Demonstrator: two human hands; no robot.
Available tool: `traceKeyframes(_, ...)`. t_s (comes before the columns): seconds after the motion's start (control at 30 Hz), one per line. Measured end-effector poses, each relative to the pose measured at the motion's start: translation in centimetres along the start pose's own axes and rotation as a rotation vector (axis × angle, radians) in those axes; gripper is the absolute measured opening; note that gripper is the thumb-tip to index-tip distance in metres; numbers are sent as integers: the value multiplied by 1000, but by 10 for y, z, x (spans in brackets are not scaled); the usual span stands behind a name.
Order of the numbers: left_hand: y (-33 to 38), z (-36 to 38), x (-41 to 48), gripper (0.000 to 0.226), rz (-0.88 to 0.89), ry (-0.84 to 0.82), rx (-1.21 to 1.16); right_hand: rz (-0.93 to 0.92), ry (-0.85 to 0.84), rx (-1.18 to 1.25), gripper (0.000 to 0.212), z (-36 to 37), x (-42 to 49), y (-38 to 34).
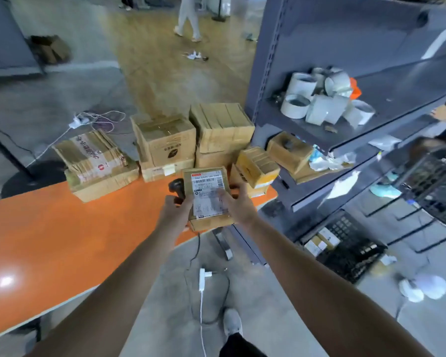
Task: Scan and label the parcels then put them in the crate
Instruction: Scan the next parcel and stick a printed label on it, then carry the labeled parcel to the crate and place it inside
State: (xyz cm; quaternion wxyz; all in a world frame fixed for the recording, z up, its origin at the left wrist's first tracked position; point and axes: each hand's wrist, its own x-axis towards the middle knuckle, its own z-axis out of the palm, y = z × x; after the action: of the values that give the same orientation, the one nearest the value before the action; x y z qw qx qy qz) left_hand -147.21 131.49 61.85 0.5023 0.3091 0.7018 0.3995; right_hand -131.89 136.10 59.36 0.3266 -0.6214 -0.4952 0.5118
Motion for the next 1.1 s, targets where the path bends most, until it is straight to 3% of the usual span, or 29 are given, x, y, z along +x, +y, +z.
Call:
traceKeyframes(0.1, -20, 17, -15, 39, 43, -148, 75, 36, 144, -19, 41, -24, -45, 25)
traceKeyframes(0.2, -36, 40, -46, 49, 44, -269, 129, 96, 282, -35, 42, -53, -93, 49)
traceKeyframes(0.47, -59, 134, -140, 43, 129, -588, 221, 172, 650, 8, 38, -144, -217, 102)
traceKeyframes(0.53, -64, 155, -167, 31, 150, -658, 233, 186, 724, 41, 39, -166, -242, 116)
traceKeyframes(0.63, -73, 185, -201, 21, 231, -701, 315, 229, 816, 66, 43, -198, -279, 140)
traceKeyframes(0.77, -93, 233, -244, 36, 332, -709, 423, 280, 867, 133, 40, -246, -327, 182)
traceKeyframes(0.87, -111, 277, -281, 30, 393, -712, 501, 293, 904, 171, 39, -290, -363, 219)
traceKeyframes(0.97, -135, 329, -324, 49, 388, -746, 610, 298, 926, 212, 42, -341, -399, 259)
traceKeyframes(1.1, -162, 397, -388, 59, 445, -709, 763, 296, 909, 218, 47, -416, -443, 309)
